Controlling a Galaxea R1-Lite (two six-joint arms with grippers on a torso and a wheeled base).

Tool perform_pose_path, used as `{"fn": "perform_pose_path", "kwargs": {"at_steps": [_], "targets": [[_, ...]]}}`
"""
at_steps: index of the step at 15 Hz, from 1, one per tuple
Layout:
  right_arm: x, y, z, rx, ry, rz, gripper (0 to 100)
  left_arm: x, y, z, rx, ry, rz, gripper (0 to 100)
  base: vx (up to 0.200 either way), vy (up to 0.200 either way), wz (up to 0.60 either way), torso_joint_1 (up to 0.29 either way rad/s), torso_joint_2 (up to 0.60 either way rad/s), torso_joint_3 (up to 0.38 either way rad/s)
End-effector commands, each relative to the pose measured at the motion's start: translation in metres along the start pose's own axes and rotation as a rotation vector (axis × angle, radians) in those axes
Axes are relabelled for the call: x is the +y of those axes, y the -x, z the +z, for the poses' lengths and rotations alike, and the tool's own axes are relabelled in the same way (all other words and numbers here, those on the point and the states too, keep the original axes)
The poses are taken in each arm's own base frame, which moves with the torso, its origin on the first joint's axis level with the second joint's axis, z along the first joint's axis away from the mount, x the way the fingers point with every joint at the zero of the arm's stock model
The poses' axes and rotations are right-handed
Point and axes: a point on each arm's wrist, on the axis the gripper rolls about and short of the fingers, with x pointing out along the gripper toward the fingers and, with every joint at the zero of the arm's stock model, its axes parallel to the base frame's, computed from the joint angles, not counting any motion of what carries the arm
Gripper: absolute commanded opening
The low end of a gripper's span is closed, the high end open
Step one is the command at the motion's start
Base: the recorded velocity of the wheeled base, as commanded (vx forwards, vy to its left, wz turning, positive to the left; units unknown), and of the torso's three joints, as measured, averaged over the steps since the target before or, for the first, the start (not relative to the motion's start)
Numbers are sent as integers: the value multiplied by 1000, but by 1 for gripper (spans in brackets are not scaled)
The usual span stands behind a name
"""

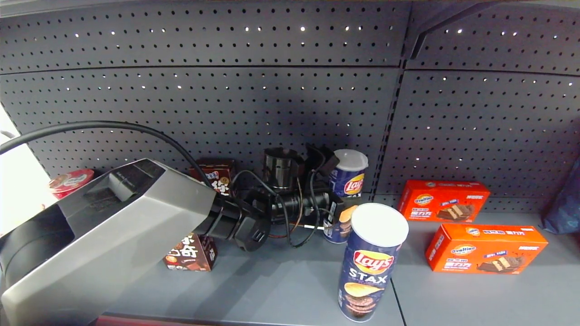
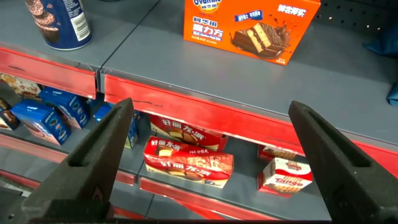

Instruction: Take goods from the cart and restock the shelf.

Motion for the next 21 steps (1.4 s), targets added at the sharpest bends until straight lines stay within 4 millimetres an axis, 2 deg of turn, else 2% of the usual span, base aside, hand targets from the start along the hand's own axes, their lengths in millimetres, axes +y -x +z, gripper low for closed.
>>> {"fn": "perform_pose_path", "kwargs": {"at_steps": [1,6,10,11,14,15,16,18,20,21], "targets": [[0,0,0,1,1,0,100,0,0,0,-1,1,-1,100,0,0,0,0,0,0],[0,0,0,-1,-2,1,100,1,3,5,-12,-5,6,100,0,0,0,0,0,0],[0,0,0,-1,-2,3,100,11,28,29,-54,-57,56,100,0,0,0,0,0,0],[0,0,0,0,-2,4,100,8,43,38,-60,-64,69,100,0,0,0,0,0,0],[0,0,0,0,-7,6,100,-1,75,43,-59,-64,129,100,0,0,0,0,0,0],[0,0,0,-1,-10,9,100,-5,99,38,-79,-68,175,100,0,0,0,0,0,0],[0,0,0,-1,-13,15,100,-8,106,35,-83,-69,182,100,0,0,0,0,0,0],[2,0,0,-13,-8,82,100,-21,142,29,-94,-72,215,100,0,0,0,0,0,0],[2,-1,1,-26,-5,90,100,-34,165,41,-115,-80,268,100,0,0,0,0,0,0],[2,-1,2,-25,-7,84,100,-35,167,43,-122,-83,273,100,0,0,0,0,0,0]]}}
